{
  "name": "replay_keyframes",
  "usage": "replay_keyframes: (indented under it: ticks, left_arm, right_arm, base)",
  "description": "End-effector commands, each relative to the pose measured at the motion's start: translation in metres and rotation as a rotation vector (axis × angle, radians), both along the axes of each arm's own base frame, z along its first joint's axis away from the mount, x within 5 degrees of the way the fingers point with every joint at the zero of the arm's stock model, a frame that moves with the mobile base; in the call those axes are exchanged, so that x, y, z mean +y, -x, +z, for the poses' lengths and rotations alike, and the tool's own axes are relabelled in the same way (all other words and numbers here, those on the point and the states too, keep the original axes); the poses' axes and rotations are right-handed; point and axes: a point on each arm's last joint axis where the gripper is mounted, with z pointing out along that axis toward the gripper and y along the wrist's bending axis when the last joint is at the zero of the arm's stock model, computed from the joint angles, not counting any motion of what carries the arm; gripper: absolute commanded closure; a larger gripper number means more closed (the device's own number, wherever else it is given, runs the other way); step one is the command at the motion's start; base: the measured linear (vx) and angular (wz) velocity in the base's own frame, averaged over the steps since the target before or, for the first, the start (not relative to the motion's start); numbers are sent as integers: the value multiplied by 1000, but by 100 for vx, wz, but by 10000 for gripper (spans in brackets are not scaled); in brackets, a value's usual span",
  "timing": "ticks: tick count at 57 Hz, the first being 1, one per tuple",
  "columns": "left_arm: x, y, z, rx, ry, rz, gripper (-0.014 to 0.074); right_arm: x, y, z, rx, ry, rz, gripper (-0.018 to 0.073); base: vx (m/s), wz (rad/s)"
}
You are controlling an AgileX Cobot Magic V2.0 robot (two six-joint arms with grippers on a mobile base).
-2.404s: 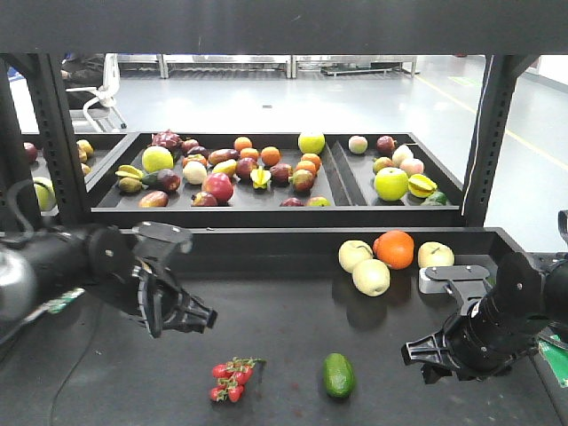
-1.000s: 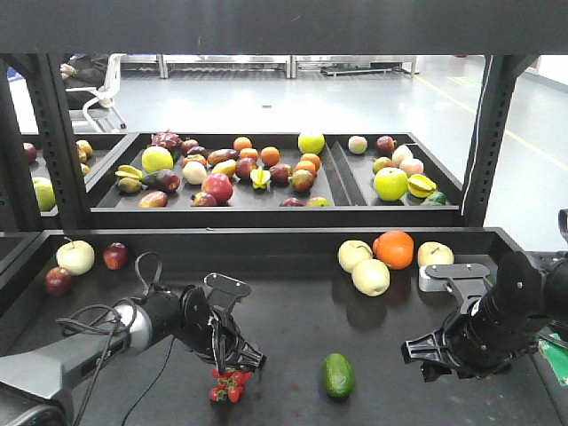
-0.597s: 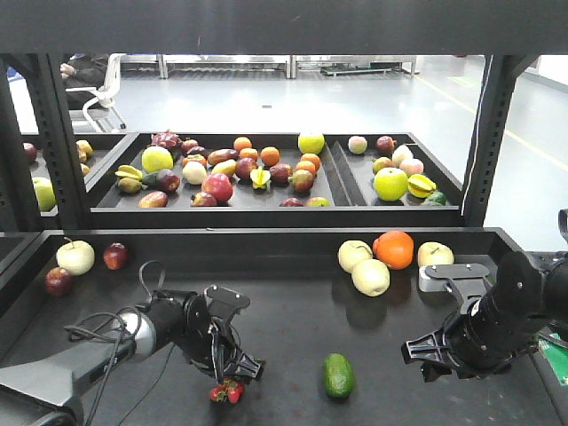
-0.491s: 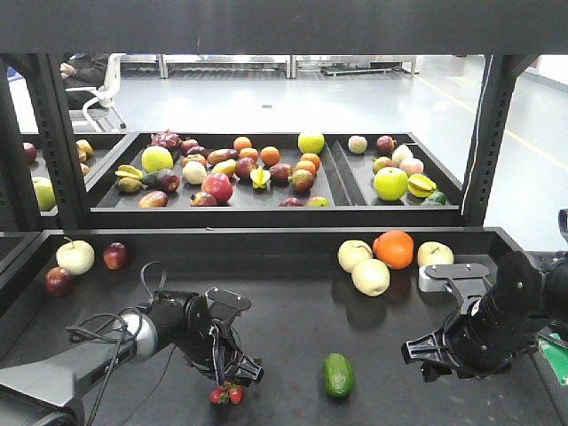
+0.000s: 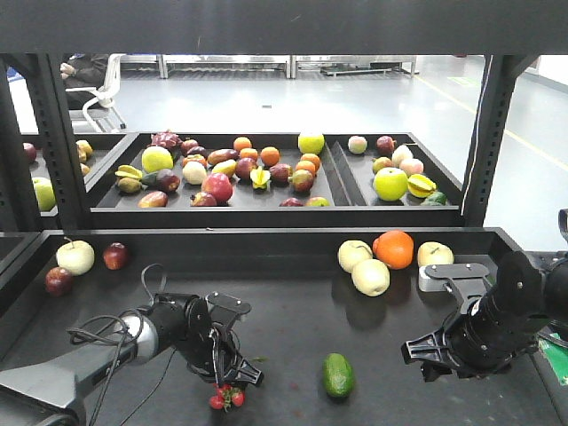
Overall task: Pick snacks and fruit into basket
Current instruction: 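Close the left gripper on the tomato stem and lift the bunch, then lower the right gripper over the green lime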
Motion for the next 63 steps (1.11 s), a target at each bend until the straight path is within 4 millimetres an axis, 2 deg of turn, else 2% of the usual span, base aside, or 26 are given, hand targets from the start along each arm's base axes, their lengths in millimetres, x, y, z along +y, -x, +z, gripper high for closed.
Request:
replay_keyframes:
  ticks: [1, 11, 19, 31, 39, 55, 63]
  left_arm:
    - [5, -2, 44, -32, 29, 19, 291]
    - [10, 1, 52, -12, -17, 14, 461]
    - [15, 0, 68, -44, -11, 23, 607]
    - [27, 4, 97, -42, -22, 35, 604]
    - [37, 12, 134, -58, -40, 41, 604]
    - [61, 36, 233, -214, 36, 128, 604]
    - [72, 51, 268, -270, 72, 176, 604]
  right_arm:
    - [-1, -3, 30, -122, 1, 7, 181]
    - [-1, -3, 30, -123, 2, 7, 181]
    - [-1, -3, 30, -123, 2, 7, 181]
    - [-1, -3, 30, -124, 10, 13, 181]
    - [-1, -4, 31, -146, 20, 32, 183]
    - [0, -6, 32, -170, -3, 23, 185]
    - [2, -4, 31, -148, -27, 24, 183]
  base:
    - [0, 0]
    - [0, 0]
    - [0, 0]
    - [0, 0]
    - [0, 0]
    - [0, 0]
    - [0, 0]
